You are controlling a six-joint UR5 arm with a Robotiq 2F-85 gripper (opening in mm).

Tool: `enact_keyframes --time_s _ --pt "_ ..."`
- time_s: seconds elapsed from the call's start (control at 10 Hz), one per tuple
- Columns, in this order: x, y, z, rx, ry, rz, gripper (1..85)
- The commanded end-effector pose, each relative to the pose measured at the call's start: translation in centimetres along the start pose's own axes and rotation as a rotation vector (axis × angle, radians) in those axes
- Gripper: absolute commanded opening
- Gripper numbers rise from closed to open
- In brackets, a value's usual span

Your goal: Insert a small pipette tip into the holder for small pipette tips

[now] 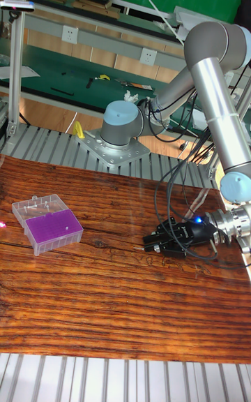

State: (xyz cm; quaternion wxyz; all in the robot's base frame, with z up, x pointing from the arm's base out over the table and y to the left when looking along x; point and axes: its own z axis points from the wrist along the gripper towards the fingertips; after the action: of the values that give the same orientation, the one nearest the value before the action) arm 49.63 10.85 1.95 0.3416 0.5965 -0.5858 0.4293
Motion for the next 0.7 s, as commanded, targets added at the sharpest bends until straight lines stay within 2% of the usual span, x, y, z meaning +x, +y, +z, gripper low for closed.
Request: enact_keyframes --time_s 0.0,0.3,0.5,0.6 --pt "0.01 -0.25 0.32 -0.014 -0.003 -0.005 32.0" --pt "0.00 -0.55 0.53 -0.015 -0.001 -0.002 31.7" --pt "-0.20 -0.29 0.58 -0.031 -0.005 -0.017 31.7" --pt "0.09 -0.27 0.59 -0.032 0.005 -0.023 31.7"
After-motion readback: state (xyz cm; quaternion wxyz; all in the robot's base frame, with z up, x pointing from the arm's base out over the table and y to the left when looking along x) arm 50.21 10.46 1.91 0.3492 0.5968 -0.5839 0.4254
